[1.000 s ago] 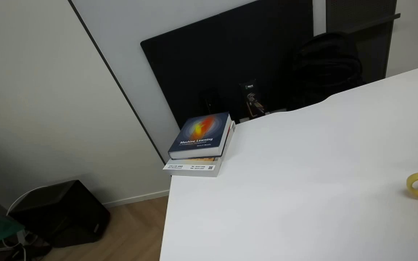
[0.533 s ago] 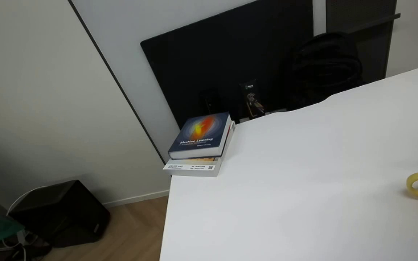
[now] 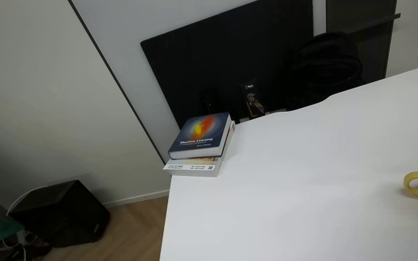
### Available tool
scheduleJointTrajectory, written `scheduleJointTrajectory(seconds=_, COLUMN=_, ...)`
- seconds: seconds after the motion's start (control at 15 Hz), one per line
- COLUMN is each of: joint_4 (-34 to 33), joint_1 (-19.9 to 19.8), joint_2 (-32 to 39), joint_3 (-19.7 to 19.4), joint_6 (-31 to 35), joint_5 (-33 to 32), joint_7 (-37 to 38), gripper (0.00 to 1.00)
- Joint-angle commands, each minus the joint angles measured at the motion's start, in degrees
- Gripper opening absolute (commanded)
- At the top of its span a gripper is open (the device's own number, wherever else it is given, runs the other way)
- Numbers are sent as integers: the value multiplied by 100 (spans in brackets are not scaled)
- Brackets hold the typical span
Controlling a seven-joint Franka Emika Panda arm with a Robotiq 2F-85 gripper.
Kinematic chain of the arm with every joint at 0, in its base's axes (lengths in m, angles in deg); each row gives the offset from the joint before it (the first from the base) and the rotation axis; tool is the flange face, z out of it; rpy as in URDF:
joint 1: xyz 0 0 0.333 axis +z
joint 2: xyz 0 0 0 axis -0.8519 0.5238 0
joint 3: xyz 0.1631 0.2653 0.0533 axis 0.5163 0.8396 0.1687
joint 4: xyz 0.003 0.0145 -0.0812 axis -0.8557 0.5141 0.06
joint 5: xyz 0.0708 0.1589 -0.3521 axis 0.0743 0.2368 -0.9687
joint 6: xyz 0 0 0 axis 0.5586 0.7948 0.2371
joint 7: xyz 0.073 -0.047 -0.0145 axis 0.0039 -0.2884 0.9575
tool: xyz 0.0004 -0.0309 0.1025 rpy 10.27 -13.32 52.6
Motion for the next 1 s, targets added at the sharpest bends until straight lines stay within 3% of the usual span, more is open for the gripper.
scheduleJointTrajectory(seconds=0.0, joint_4=-54, joint_1=-179, joint_2=57, joint_3=189, joint_6=8, joint_5=68, joint_7=116, gripper=100)
scheduleJointTrajectory(seconds=0.93, joint_4=-63, joint_1=-259, joint_2=282, joint_3=210, joint_6=267, joint_5=61, joint_7=87, gripper=100)
